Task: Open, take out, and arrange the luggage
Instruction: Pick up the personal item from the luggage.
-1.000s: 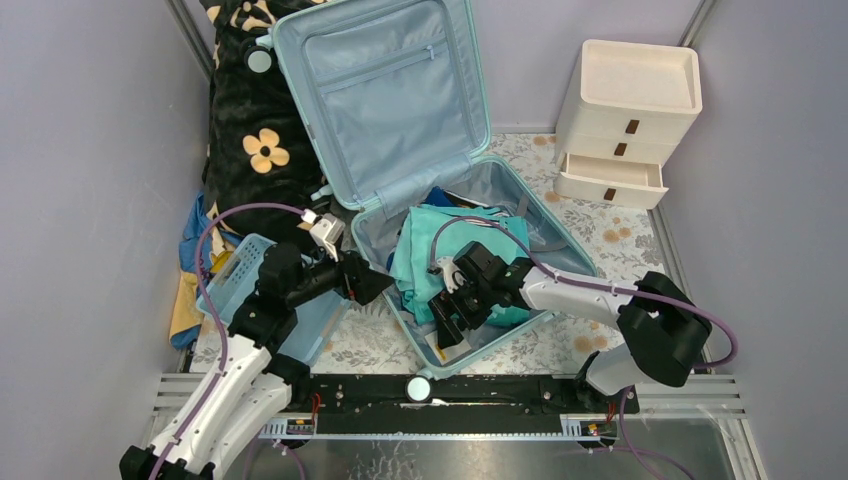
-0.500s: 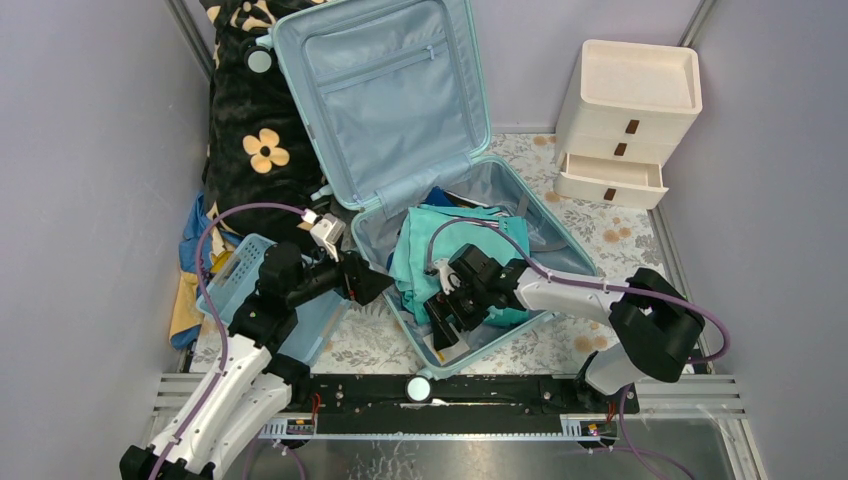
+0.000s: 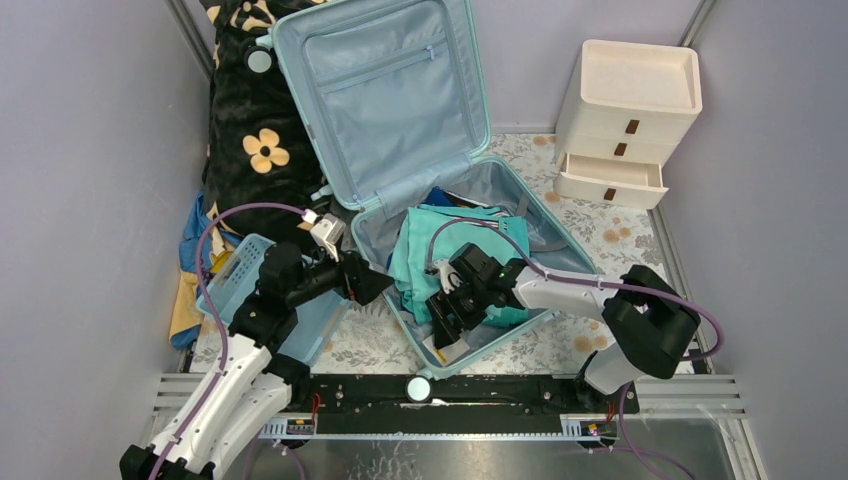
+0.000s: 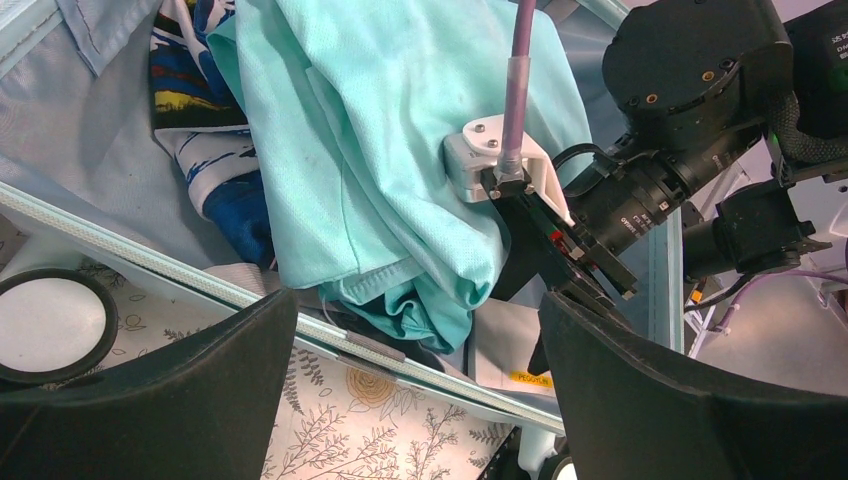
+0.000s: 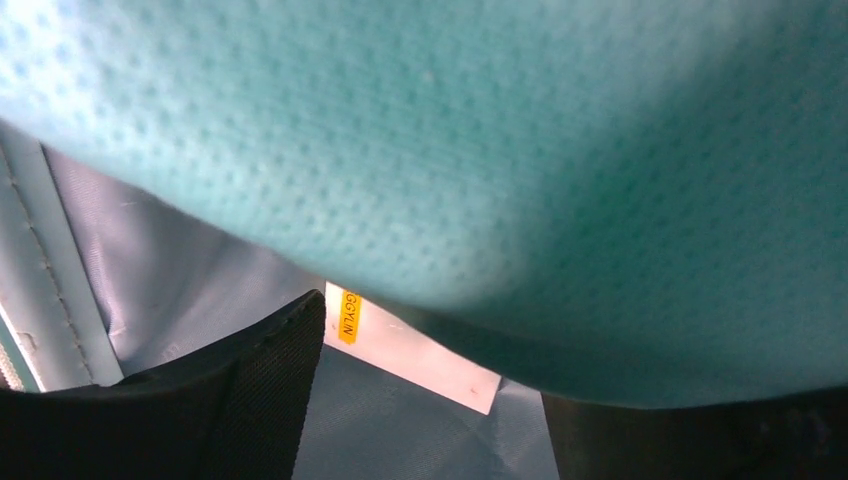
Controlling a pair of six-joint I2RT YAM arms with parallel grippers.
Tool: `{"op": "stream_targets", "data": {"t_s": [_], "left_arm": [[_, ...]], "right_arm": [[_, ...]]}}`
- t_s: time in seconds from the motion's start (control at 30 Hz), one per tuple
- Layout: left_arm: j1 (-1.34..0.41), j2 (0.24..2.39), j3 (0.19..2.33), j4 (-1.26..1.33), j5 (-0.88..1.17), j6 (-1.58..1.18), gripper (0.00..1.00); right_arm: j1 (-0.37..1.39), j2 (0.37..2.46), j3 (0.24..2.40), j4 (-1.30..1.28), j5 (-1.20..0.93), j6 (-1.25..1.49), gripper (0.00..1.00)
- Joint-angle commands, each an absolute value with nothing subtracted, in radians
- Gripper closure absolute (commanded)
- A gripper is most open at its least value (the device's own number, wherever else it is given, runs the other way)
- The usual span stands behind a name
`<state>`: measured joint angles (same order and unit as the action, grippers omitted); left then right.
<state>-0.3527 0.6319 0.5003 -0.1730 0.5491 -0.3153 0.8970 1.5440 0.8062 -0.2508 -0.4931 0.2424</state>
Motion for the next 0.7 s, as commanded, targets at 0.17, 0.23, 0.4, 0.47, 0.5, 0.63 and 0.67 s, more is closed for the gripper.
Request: {"op": "stream_targets", "data": {"t_s": [0.17, 0.23, 0.4, 0.47, 0.5, 0.63, 0.67], "left_arm": [[-0.353, 0.665, 0.509, -0.115, 0.557, -0.287, 0.02], [-0.354, 0.673, 0.514, -0.114, 0.562, -0.283, 0.02], [-0.354, 0.678, 0.518, -0.114, 0.562, -0.286, 0.02], [-0.354, 0.675, 0.515, -0.111, 0.558, -0.293, 0.02], [-0.354, 0.674, 0.512, -0.105, 0.558, -0.298, 0.02], [-0.353, 0.674, 0.505, -0.079, 0.557, -0.314, 0.02], [-0.354, 0.676, 0.505, -0.078, 0.556, -0.316, 0.02]], "right_arm": [[0.893, 1.456, 0.758, -0.211, -0.653, 0.259, 0.32], [0.893, 1.441, 0.759, -0.197, -0.662, 0.254, 0.34], [0.891, 1.392, 0.763, -0.174, -0.687, 0.251, 0.38], [0.891, 1.362, 0.755, -0.162, -0.699, 0.250, 0.40], [0.891, 1.352, 0.751, -0.160, -0.700, 0.248, 0.41], [0.891, 1.349, 0.739, -0.153, -0.711, 0.245, 0.47], [0.891, 1.348, 0.739, -0.148, -0.721, 0.246, 0.50]]}}
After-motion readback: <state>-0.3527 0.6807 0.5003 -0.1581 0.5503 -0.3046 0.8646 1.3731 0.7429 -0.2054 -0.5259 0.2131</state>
